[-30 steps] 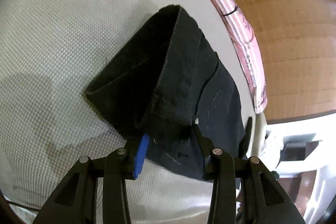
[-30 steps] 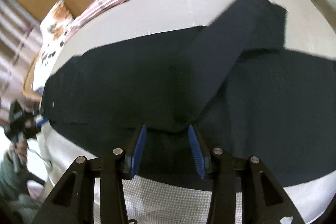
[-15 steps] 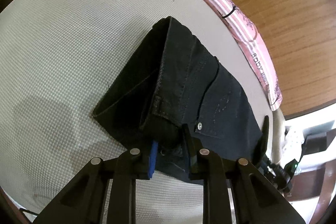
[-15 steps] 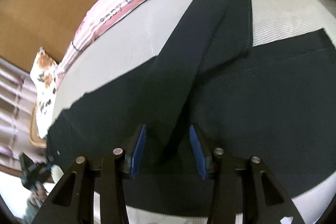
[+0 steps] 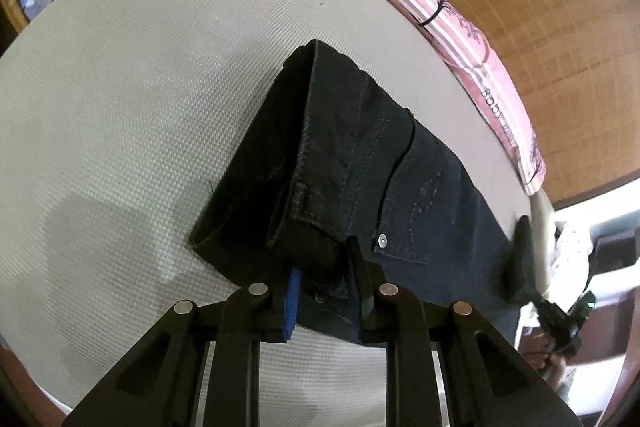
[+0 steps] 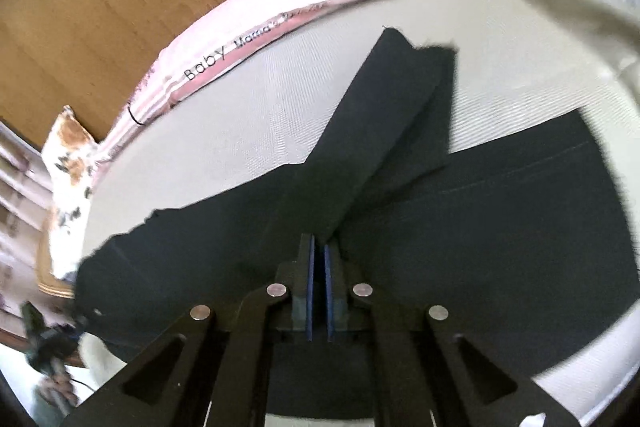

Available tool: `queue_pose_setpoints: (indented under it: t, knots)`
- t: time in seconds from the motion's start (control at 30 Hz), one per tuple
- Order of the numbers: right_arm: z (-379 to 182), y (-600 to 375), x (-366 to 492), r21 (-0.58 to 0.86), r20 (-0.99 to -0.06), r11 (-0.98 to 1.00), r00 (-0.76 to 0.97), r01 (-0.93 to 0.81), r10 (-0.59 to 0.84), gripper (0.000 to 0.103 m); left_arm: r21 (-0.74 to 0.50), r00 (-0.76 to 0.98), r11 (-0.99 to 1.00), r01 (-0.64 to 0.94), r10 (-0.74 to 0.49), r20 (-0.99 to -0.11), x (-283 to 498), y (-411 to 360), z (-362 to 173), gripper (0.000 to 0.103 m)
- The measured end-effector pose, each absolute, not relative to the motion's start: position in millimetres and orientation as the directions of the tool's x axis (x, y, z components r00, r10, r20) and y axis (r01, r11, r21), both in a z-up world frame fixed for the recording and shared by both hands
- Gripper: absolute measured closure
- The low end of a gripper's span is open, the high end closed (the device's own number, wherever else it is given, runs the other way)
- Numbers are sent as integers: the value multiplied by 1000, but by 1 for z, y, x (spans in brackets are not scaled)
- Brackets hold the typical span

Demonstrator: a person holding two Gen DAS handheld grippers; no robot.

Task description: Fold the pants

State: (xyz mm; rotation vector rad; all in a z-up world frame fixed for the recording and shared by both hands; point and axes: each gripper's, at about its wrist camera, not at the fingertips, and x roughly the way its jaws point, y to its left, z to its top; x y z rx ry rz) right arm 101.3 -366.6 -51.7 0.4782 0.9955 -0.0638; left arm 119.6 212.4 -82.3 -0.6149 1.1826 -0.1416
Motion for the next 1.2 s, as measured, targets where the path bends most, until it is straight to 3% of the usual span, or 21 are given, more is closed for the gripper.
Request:
queue_pose_setpoints:
  t: [0.23, 0.63, 0.73, 0.8, 0.93, 0.97, 1.03, 1.2]
  knots:
    - [-61, -353, 55, 253, -872, 923, 481, 291, 87, 100, -421, 347, 895, -148, -352, -870, 124, 212, -81, 82]
    - [-106, -354, 31, 294, -911, 886, 387, 358, 146, 99, -328, 352, 940, -90, -278, -894, 129, 209, -79, 82]
    - [-116, -356, 31, 320, -911, 869, 374, 378, 173, 98, -237, 315, 968, -84, -201, -928, 130, 197, -93, 80]
    - [-117, -361, 32, 356, -901, 852, 381, 384, 205, 95, -190, 325, 980, -62, -160, -932, 127, 190, -93, 79]
    - [-113, -374, 29, 436, -866, 812, 426, 388, 262, 65, -177, 327, 983, -57, -150, -933, 125, 187, -86, 76]
    - [-110, -379, 28, 440, -862, 809, 437, 390, 258, 62, -178, 324, 982, -62, -148, -934, 124, 188, -84, 72]
    - [-105, -392, 26, 466, -845, 792, 465, 396, 265, 61, -170, 312, 983, -73, -139, -940, 119, 194, -80, 66]
    - [-93, -438, 31, 464, -822, 767, 537, 443, 186, 61, -102, 313, 992, -73, -75, -947, 98, 196, -64, 66]
